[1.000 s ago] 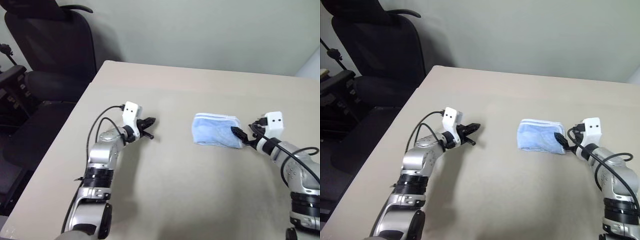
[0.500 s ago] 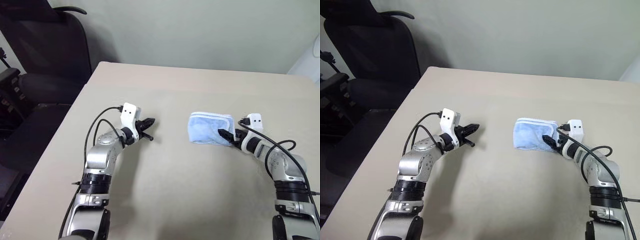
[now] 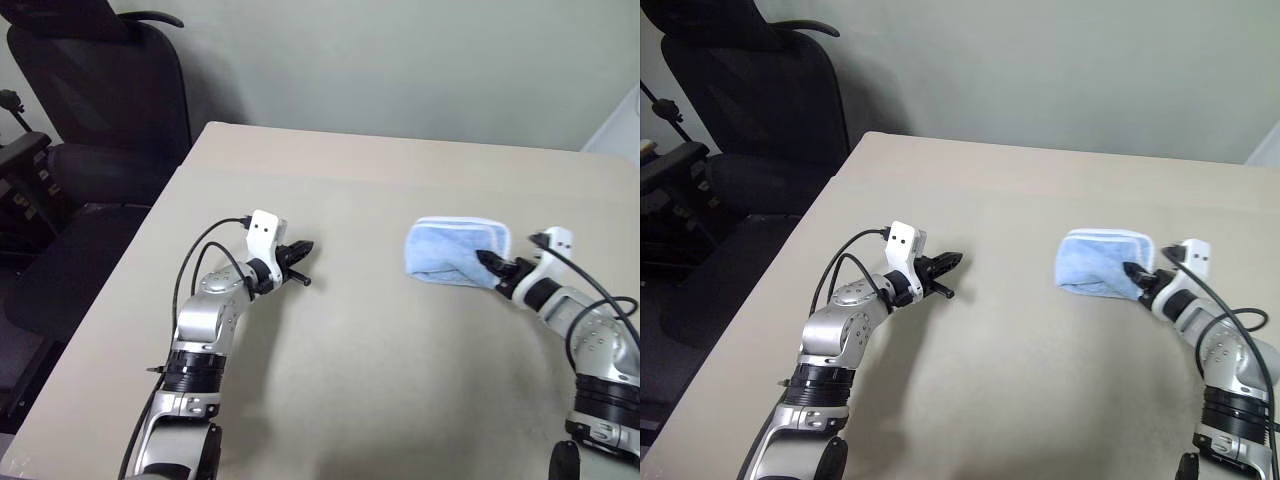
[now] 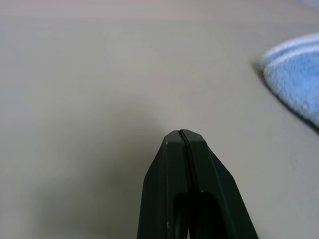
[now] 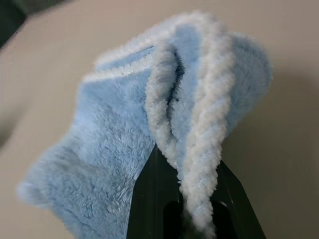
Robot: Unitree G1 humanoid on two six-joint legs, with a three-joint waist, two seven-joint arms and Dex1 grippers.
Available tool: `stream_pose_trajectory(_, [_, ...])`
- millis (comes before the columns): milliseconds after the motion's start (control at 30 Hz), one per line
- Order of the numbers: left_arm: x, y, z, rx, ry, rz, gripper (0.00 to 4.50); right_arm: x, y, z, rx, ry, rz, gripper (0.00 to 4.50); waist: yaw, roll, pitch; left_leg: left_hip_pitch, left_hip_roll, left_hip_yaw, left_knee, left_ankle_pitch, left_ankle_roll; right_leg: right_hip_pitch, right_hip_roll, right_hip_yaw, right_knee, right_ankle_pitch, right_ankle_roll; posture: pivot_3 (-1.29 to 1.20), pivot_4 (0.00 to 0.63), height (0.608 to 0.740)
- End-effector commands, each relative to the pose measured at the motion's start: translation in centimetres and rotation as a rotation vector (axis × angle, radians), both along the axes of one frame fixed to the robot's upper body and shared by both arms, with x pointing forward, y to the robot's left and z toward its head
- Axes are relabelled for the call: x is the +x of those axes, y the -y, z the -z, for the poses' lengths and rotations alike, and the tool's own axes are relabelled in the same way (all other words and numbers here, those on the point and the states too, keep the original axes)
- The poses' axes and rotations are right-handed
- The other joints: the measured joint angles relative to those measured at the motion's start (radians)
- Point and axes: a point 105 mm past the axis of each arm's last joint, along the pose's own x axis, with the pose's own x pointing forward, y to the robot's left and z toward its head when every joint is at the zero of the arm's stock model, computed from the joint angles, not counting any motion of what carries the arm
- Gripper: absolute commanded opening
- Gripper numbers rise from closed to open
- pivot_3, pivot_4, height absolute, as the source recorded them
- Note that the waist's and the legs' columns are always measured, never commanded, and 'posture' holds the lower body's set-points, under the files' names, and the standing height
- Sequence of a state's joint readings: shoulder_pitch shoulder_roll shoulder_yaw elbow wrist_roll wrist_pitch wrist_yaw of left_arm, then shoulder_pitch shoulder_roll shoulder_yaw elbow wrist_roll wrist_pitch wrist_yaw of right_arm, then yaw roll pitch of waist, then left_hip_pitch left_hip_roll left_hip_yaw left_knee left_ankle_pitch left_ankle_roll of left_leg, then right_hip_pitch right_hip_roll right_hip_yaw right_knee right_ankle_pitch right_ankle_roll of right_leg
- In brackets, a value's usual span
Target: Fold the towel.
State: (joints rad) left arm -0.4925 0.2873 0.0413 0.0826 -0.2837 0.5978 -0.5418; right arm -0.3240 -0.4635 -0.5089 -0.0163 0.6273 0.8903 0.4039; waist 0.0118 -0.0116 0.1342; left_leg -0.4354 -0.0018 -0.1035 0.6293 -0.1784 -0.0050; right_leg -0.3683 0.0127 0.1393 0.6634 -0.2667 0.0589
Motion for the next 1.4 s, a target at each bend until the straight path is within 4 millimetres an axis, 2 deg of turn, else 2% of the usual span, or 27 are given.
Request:
stream_pose_trajectory(33, [-0.2,0.7,-1.2,-0.012,0.044,0.025,0.0,-0.5,1.2,-2.2,0.001,0.069,0.049,0.05,-0.001,0.0,0.0,0.0,0.0,0.0,0.0,0.0,0.0,0.0,0.0,0.0,0.0,0.0,0.0,0.0,0.15,0.74])
stream_pose_trajectory(1100, [-0.2,0.7,-1.2,-0.012,0.043,0.025,0.0,-0.6,1.2,-2.2,0.007,0.065,0.054,0.05,-0.006,0.0,0.0,0.0,0.0,0.0,-0.001,0.0,0.0,-0.001,0.0,0.0,0.0,0.0,0.001,0.0,0.15,0.74])
stream_pose_trajectory(1133, [-0.3,2.0,-1.1,-0.017,0.038,0.062,0.0,-2.1,8.5,-2.9,0.079,0.096,0.401,0.05,-0.006,0.0,0.0,0.0,0.0,0.0,-0.001,0.0,0.0,-0.001,0.0,0.0,0.0,0.0,0.001,0.0,0.15,0.74])
stream_pose_trajectory(1167, [-0.5,3.0,-0.9,-0.021,0.031,0.091,0.0,-4.3,13.5,-2.5,0.16,0.097,0.653,0.05,0.002,0.001,0.0,0.0,0.0,0.0,-0.001,0.0,0.0,-0.001,0.0,0.0,0.0,0.0,0.001,0.0,0.15,0.74])
stream_pose_trajectory(1200, [-0.6,3.8,-0.7,-0.023,0.026,0.111,0.0,-6.1,16.4,-1.9,0.227,0.091,0.818,0.05,0.018,0.003,0.001,-0.001,0.0,-0.001,0.0,0.0,0.0,0.0,0.0,0.0,0.0,-0.001,0.001,0.0,0.15,0.74])
stream_pose_trajectory(1233, [-0.7,4.2,-0.6,-0.024,0.023,0.121,0.0,-7.2,17.8,-1.4,0.269,0.083,0.903,0.05,0.039,0.006,0.0,-0.001,-0.003,-0.005,0.0,0.0,0.001,-0.002,-0.002,0.0,-0.002,-0.001,0.004,0.0,0.15,0.74])
stream_pose_trajectory(1267, [-0.7,4.3,-0.6,-0.024,0.023,0.123,0.0,-7.2,17.8,-1.3,0.278,0.079,0.91,0.05,0.046,0.006,0.0,0.0,-0.006,-0.006,0.0,0.0,0.003,-0.001,-0.005,0.0,-0.002,-0.002,0.005,0.0,0.15,0.74])
stream_pose_trajectory(1400, [-0.8,4.3,-0.6,-0.023,0.023,0.125,0.0,-7.2,18.0,-1.3,0.297,0.074,0.93,0.05,0.016,0.005,0.0,-0.002,-0.003,0.001,-0.001,-0.005,0.001,-0.001,-0.004,0.0,0.0,-0.003,0.002,0.0,0.15,0.74])
